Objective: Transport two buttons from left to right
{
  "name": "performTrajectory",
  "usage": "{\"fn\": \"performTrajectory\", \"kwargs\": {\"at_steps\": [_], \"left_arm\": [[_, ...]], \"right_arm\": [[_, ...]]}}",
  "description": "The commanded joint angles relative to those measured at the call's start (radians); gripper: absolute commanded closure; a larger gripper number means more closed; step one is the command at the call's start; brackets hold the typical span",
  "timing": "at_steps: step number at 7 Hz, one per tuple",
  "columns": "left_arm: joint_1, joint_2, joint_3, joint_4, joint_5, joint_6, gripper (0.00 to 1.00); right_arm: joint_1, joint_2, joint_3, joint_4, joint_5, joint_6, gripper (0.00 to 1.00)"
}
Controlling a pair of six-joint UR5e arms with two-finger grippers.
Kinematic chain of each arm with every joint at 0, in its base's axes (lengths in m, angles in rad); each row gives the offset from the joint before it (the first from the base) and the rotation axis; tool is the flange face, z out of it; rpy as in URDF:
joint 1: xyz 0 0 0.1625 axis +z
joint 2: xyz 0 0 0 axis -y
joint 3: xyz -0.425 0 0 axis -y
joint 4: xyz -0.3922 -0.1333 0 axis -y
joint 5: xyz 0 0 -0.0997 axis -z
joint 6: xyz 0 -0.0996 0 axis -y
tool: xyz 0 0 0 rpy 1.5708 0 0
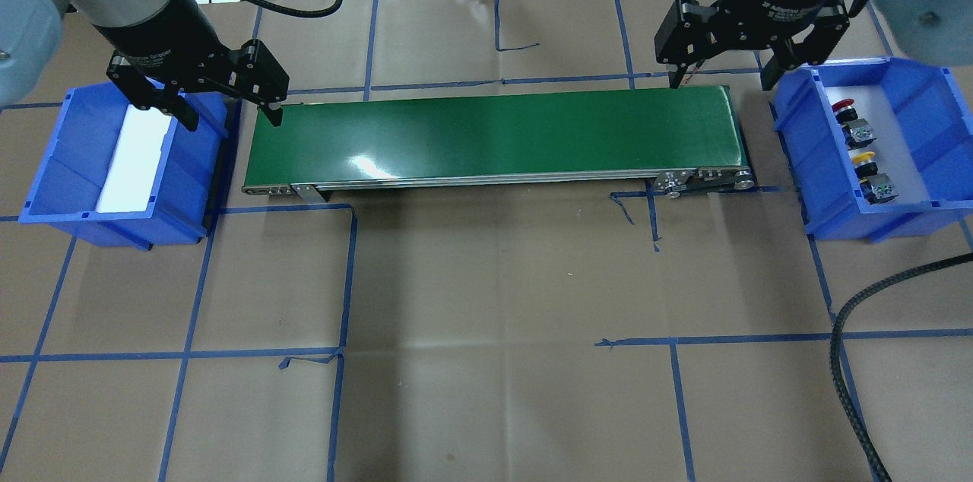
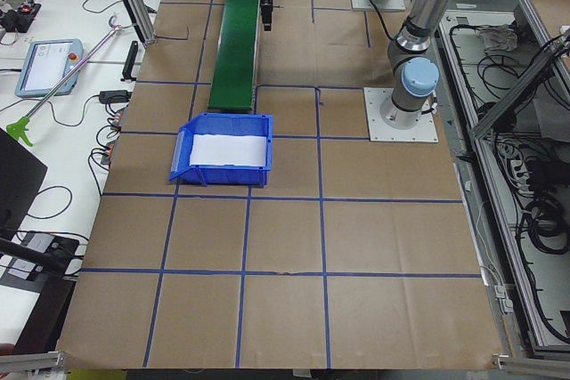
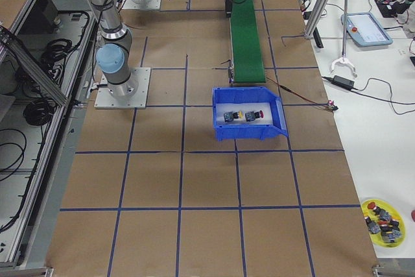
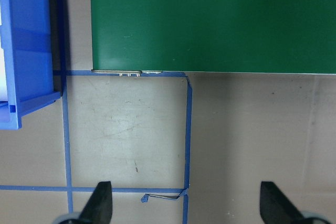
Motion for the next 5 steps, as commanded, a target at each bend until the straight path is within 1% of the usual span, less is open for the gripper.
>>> {"fn": "performTrajectory", "kwargs": {"at_steps": [1, 3, 4, 5], "left_arm": [[0.002, -0.003, 0.001, 0.000, -0.002, 0.004, 0.00], [0.002, -0.003, 0.001, 0.000, -0.001, 0.035, 0.00], [0.002, -0.001, 0.001, 0.000, -0.001, 0.033, 0.00], [0.002, -0.001, -0.001, 0.000, -0.001, 0.033, 0.00]], "right_arm": [[0.001, -0.051, 0.070, -0.006, 0.002, 0.005, 0.00], [0.001, -0.048, 0.065, -0.006, 0.002, 0.006, 0.00], [0.001, -0.043, 0.059, -0.006, 0.023, 0.006, 0.00], [0.001, -0.038, 0.059, -0.006, 0.023, 0.006, 0.00]]}}
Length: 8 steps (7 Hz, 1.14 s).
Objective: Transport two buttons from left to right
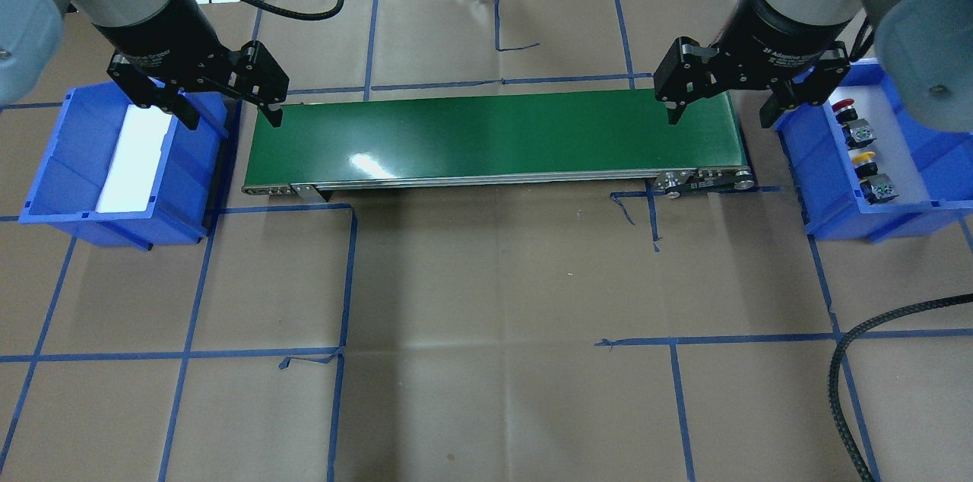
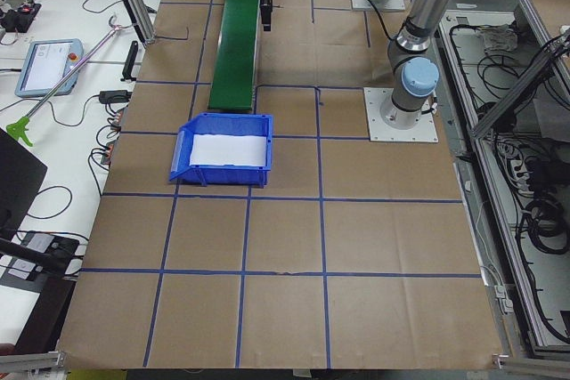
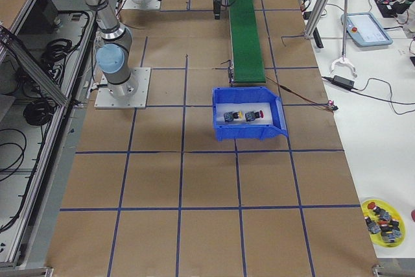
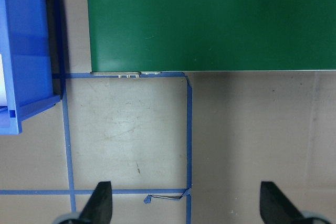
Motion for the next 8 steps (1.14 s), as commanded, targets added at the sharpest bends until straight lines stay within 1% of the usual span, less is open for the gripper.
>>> {"fn": "performTrajectory", "kwargs": {"at_steps": [1, 8], "left_arm": [[0.000, 0.002, 0.000, 0.000, 0.000, 0.001, 0.00], [0.000, 0.004, 0.000, 0.000, 0.000, -0.013, 0.00]], "right_arm": [[0.000, 0.007, -0.002, 0.000, 0.007, 0.000, 0.00], [-0.002, 0.007, -0.004, 0.011, -0.010, -0.001, 0.00]]}}
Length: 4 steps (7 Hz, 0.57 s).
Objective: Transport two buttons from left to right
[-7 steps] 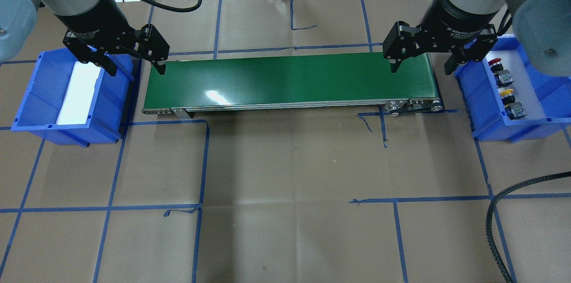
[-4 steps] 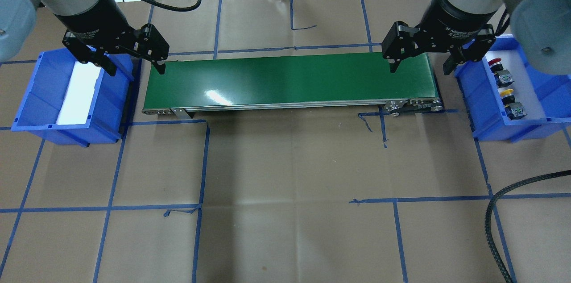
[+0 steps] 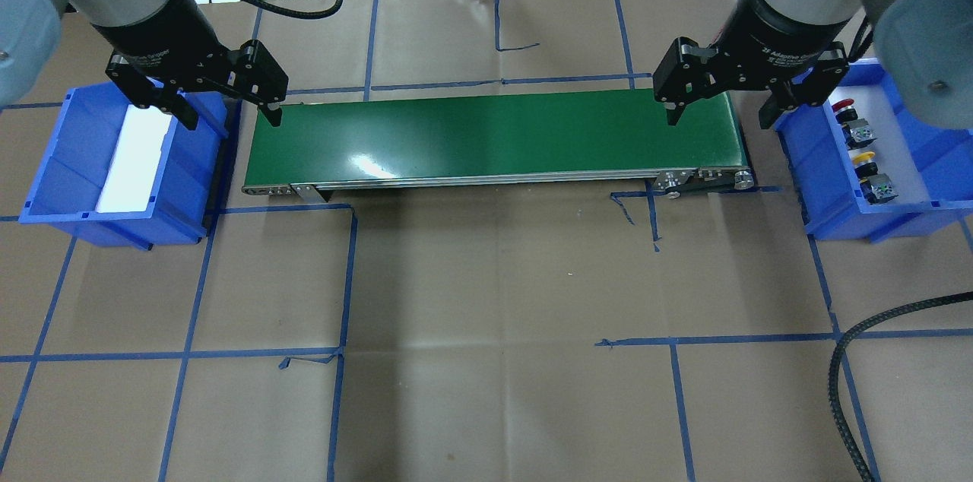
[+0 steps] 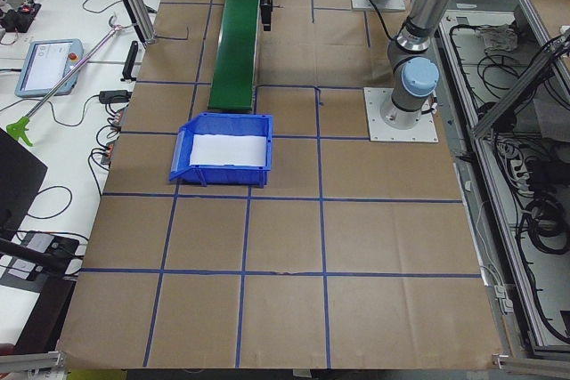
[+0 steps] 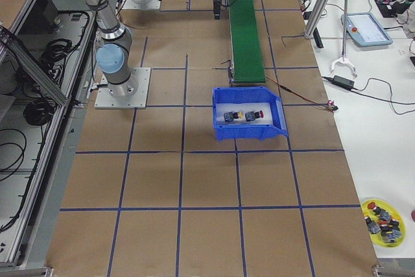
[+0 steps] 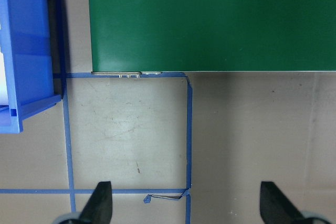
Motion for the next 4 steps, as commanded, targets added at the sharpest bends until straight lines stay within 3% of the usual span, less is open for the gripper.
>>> {"fn": "performTrajectory", "kwargs": {"at_steps": [1, 4], "left_arm": [[0.000, -0.001, 0.001, 0.000, 0.000, 0.000, 0.00], [0.000, -0.001, 0.001, -0.002, 0.002, 0.001, 0.00]], "right_arm": [[-0.001, 0.003, -0.002, 0.001, -0.005, -0.001, 0.00], [-0.001, 0.008, -0.001, -0.001, -0.002, 0.001, 0.00]]}}
